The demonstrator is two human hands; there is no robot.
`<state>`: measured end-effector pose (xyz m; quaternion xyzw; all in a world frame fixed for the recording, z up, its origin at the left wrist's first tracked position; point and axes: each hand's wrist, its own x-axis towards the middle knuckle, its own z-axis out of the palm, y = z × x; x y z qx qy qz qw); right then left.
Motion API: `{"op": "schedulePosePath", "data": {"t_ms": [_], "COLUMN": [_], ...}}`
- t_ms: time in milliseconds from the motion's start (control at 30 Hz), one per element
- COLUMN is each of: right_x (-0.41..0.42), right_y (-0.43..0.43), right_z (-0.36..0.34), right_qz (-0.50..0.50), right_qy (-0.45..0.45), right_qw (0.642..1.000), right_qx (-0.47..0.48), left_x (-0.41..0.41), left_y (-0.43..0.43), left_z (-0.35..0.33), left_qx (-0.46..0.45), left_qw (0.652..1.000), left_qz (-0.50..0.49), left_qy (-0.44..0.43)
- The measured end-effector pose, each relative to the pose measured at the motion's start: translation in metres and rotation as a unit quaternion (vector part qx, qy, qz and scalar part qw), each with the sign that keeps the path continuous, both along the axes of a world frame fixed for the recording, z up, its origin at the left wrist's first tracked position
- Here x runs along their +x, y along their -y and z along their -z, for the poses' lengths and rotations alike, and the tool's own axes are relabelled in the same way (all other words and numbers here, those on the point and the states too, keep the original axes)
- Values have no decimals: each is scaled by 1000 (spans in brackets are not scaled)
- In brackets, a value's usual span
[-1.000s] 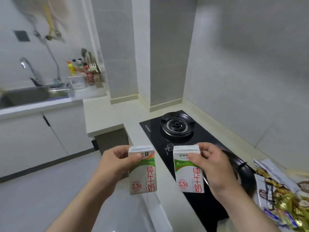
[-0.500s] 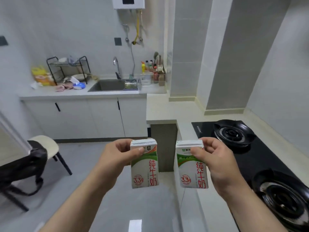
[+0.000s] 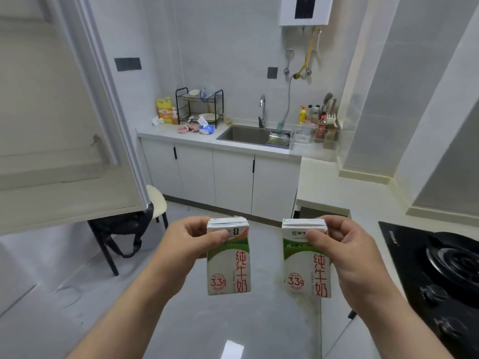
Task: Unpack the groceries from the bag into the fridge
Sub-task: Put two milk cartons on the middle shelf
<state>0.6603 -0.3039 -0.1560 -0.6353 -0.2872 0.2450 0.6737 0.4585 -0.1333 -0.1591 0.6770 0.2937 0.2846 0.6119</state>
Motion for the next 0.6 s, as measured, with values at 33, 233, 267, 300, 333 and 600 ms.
{"op": "schedulePosePath", "data": {"t_ms": [33, 233, 267, 300, 333, 600], "right_x": [-6, -50, -58, -66, -74, -143], "right_y": [-12, -86, -98, -109, -121, -212], "right_z": [0, -6, -8, -9, -10, -12], "right_qz": [-11, -86, -100, -114, -126, -198], "right_qy": [1, 10, 11, 12, 12, -9], "right_qw": [1000, 996, 994, 993, 991, 980], "right_qx": [-6, -29, -34, -37, -39, -27], "left_x": [-10, -79, -89, -100, -111, -192], "left_y": [-7, -56, -64, -71, -78, -129], "left_z": [1, 2, 2, 2, 1, -1], "left_qx": [1, 0, -3, -8, -13, -31], "left_qw": [1000, 996, 994, 992, 990, 970], "left_qz": [-11, -90, -107, -124, -142, -236], "left_qy": [0, 9, 12, 15, 18, 52]}}
